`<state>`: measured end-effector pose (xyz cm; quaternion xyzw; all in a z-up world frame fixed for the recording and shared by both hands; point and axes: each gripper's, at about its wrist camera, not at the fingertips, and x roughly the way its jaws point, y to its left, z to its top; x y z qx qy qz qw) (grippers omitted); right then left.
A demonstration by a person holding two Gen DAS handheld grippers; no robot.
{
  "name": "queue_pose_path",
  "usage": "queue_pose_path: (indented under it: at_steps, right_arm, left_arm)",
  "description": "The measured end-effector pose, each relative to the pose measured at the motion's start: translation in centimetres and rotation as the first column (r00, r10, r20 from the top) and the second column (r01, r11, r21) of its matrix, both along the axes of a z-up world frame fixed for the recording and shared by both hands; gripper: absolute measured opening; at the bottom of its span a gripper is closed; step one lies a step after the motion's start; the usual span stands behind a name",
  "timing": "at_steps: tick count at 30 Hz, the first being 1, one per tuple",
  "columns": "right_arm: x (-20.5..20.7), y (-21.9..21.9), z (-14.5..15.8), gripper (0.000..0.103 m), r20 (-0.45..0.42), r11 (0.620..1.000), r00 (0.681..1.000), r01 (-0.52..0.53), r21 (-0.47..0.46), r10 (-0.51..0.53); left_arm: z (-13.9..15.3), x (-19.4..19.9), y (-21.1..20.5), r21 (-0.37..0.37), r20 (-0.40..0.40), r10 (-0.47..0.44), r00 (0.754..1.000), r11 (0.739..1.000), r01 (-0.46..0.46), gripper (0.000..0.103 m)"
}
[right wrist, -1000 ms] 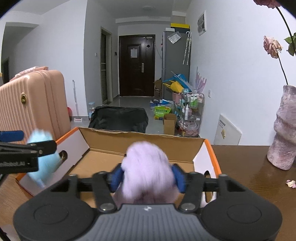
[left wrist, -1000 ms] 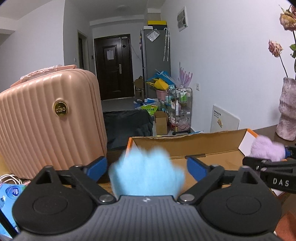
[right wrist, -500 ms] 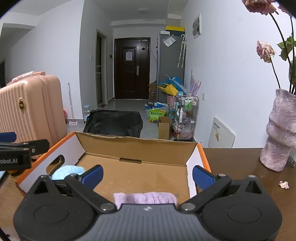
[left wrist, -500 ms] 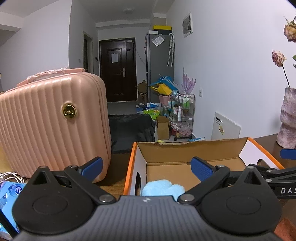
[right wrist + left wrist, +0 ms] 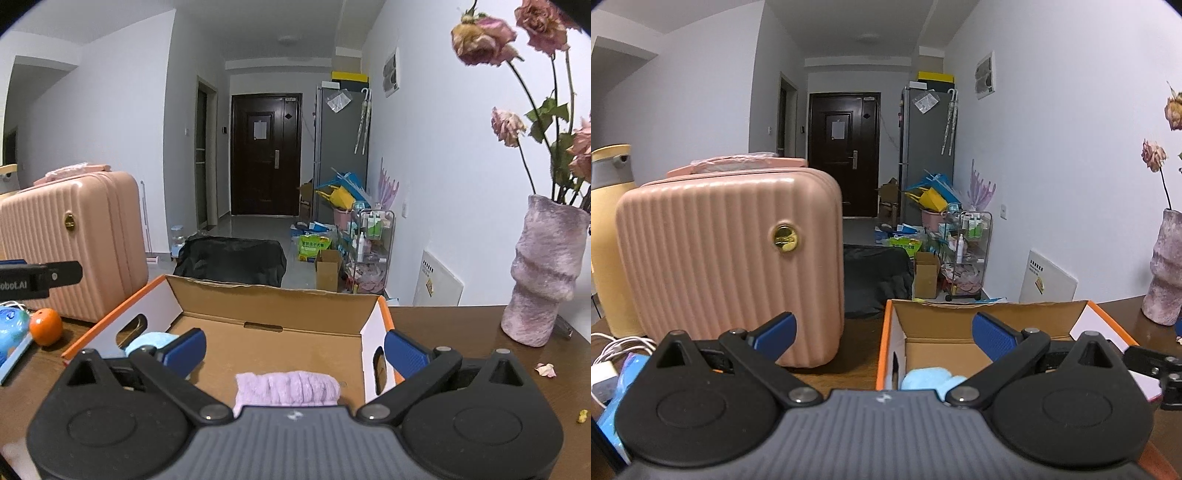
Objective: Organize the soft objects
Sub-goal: 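Open both tools to drop the plush and headband into the box, then withdraw both tools from the box back toward the remaining items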
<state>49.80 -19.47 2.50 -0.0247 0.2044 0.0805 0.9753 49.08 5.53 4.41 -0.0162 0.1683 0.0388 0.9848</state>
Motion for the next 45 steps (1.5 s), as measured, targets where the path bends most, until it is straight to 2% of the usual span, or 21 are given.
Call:
queue_pose_path:
  at_steps: [14,21,45]
  right_arm:
    - [-6.1,-0.6,0.7,0.103,0.044,1.0,0.999,-0.022,0.002,0.021]
    - [-9.7,-1.0,0.7,0.103,0.063,0.999,0.998,-0.02,0.025,0.018]
    - [-20.4,1.0,-2.2,0.103,0.062,0.998,0.997,-0.055,0.017,0.054]
  left_arm:
    - [0.0,-5.1,2.9,-0.023,-0.009,0.058,0.998,0.998,-0.058,0.103]
    - [-0.6,-7.8,3.4,-0.006,-0.018,0.073,0.997,0.997,-0.073,0.103]
    - [-1.2,-17.6,2.4,-0.024,-0.032,0.067,0.997,0.997,-0.067,0.103]
